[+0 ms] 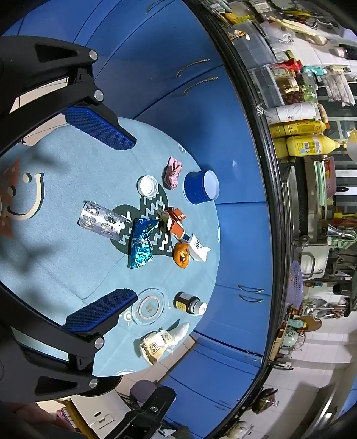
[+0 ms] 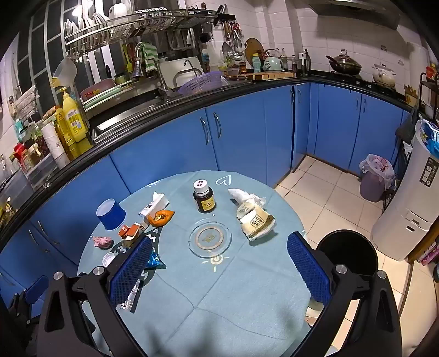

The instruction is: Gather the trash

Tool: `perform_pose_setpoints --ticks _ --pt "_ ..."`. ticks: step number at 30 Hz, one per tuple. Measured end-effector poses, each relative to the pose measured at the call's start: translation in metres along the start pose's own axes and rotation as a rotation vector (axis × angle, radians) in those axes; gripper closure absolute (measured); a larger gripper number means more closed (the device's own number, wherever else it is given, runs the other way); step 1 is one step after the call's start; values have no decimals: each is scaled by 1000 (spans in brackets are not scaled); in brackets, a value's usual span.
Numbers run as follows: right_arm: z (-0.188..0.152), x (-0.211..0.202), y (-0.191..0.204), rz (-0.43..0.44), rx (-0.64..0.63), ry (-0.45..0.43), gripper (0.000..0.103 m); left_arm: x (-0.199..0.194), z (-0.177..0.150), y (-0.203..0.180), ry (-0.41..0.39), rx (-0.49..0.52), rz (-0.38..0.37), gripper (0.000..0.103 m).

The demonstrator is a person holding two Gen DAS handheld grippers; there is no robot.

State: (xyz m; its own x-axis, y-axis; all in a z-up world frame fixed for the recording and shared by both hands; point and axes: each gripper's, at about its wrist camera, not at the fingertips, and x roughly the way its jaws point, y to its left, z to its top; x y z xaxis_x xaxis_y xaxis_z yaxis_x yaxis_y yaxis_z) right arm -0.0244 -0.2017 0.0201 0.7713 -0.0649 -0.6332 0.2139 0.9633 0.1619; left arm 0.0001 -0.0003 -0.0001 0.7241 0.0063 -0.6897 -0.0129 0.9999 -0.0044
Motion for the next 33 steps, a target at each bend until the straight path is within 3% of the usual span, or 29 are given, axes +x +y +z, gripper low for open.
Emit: perform_pose_setpoints --ticks 33 --pt "-1 1 -1 0 0 2 7 0 0 0 2 -5 -6 3"
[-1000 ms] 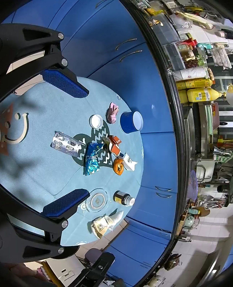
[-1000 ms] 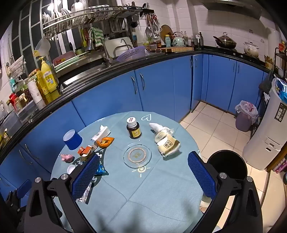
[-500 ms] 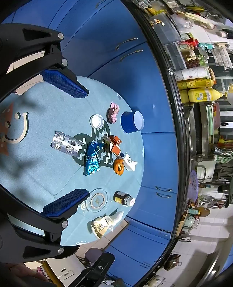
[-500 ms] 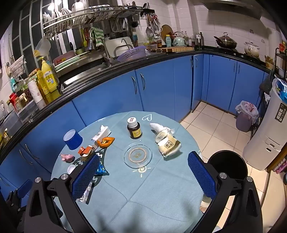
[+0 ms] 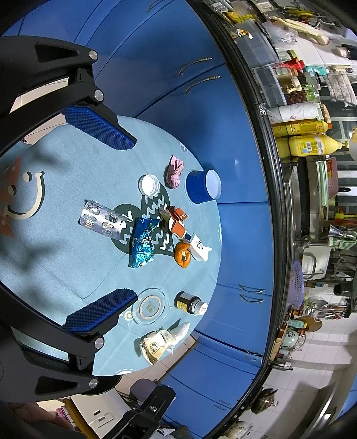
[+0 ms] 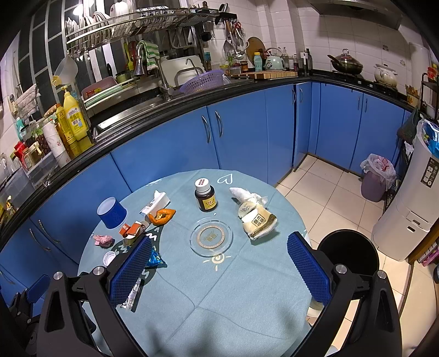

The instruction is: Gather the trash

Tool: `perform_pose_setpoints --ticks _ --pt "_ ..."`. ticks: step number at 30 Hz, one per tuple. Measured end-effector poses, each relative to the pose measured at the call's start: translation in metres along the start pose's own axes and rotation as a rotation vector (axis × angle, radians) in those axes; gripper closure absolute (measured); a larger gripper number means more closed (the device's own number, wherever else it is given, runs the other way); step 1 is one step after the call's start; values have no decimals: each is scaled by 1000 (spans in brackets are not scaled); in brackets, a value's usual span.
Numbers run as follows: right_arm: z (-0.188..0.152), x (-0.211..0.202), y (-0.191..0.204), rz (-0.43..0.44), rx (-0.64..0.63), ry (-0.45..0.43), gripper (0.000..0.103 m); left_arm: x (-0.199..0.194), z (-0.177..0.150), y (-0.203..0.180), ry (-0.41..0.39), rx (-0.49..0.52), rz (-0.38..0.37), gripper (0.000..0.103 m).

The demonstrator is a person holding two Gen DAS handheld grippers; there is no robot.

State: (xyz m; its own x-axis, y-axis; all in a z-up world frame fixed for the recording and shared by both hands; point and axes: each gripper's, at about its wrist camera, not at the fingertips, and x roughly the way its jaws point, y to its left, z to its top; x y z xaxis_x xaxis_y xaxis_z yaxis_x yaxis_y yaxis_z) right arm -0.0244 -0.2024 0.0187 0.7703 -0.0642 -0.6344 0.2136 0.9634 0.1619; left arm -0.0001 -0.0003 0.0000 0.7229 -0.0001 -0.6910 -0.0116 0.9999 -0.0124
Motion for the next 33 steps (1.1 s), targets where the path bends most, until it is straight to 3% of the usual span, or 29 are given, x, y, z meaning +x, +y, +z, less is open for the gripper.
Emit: perform_pose_setpoints --ticks 33 --pt "-1 0 -1 1 0 4 7 2 -1 -1 1 -3 -2 3"
